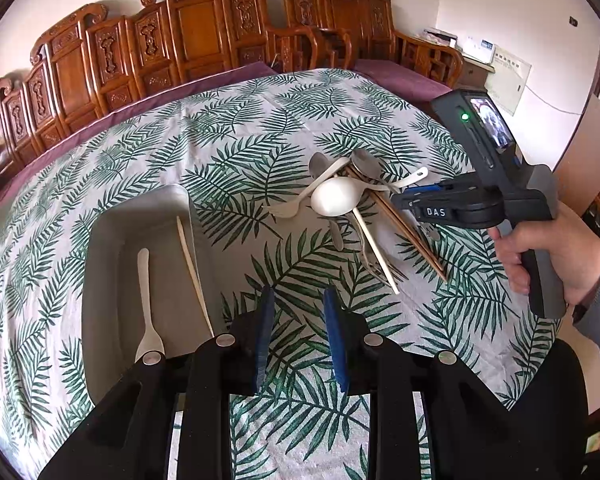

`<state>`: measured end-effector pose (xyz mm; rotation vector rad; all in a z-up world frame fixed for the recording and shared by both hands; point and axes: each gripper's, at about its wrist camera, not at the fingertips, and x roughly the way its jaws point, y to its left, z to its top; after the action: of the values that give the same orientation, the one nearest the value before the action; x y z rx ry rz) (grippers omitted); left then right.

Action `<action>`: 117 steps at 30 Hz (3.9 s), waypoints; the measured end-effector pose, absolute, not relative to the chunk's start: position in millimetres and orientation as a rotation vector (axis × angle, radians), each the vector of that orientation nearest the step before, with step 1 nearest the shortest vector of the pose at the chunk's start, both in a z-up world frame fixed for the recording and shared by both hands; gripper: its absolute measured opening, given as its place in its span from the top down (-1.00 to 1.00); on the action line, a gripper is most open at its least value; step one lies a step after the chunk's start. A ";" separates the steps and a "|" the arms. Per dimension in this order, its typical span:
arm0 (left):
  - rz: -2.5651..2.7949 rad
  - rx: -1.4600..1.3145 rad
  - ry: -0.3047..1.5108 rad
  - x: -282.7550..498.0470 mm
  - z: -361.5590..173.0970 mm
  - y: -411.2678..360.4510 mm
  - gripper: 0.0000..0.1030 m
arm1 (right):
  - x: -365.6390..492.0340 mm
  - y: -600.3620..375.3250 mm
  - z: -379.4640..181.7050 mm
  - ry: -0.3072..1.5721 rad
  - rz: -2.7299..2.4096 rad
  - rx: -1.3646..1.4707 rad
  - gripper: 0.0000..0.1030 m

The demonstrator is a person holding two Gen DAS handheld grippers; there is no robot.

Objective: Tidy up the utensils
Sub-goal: 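Grasp the metal spoon with the right gripper while the left grasps a white spoon, then release the white spoon into the grey tray with the left gripper while the right holds the metal spoon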

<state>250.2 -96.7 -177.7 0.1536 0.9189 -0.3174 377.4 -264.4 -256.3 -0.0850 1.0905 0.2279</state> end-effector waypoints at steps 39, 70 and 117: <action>-0.408 0.443 0.946 354.2 -210.0 -224.1 0.36 | 330.4 -340.6 -230.5 1.022 0.189 -0.032 0.85; -0.477 0.661 1.090 375.5 -240.9 -253.8 0.78 | 331.8 -355.2 -225.7 1.015 0.208 0.038 0.85; -0.381 0.399 1.064 369.4 -209.4 -199.0 0.94 | 329.9 -338.7 -229.4 1.025 0.236 0.011 0.85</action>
<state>369.4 -199.0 -209.4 0.3986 1.0645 -0.3805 329.9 -338.7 -229.4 0.0113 1.0249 0.2357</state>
